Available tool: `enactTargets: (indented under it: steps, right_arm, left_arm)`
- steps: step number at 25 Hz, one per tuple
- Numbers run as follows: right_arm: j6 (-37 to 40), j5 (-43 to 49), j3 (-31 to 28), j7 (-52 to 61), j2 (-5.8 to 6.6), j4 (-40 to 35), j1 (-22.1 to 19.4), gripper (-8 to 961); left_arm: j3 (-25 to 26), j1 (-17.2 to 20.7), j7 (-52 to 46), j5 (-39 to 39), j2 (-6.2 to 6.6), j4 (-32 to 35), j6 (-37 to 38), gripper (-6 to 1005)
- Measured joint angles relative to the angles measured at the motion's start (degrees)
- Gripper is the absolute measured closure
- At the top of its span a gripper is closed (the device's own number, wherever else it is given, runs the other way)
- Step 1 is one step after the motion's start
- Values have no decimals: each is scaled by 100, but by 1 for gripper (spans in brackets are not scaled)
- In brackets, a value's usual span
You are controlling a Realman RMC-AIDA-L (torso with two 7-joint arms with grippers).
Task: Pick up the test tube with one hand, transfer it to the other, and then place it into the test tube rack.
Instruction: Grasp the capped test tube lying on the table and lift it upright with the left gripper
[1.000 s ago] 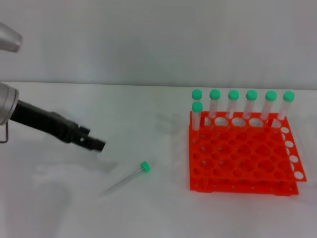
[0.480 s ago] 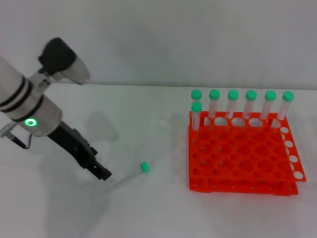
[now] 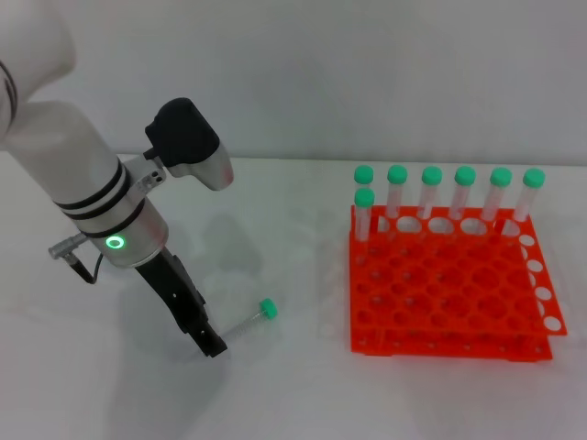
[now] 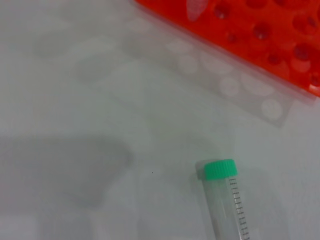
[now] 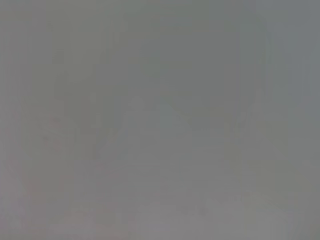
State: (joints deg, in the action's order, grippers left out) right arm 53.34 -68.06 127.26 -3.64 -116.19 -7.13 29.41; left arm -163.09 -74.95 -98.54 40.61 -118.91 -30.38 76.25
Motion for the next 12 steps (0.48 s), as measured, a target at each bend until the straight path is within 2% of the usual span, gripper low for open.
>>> enactTargets:
  steps: [8, 12]
  right_arm:
    - [-3, -21, -45, 3, 5, 25, -23, 136]
    - [-8, -22, -54, 4, 11, 30, -30, 137]
  left_arm:
    - [6, -97, -189, 172, -3, 303, -70, 125]
    - [6, -130, -361, 307, -6, 406, -96, 196]
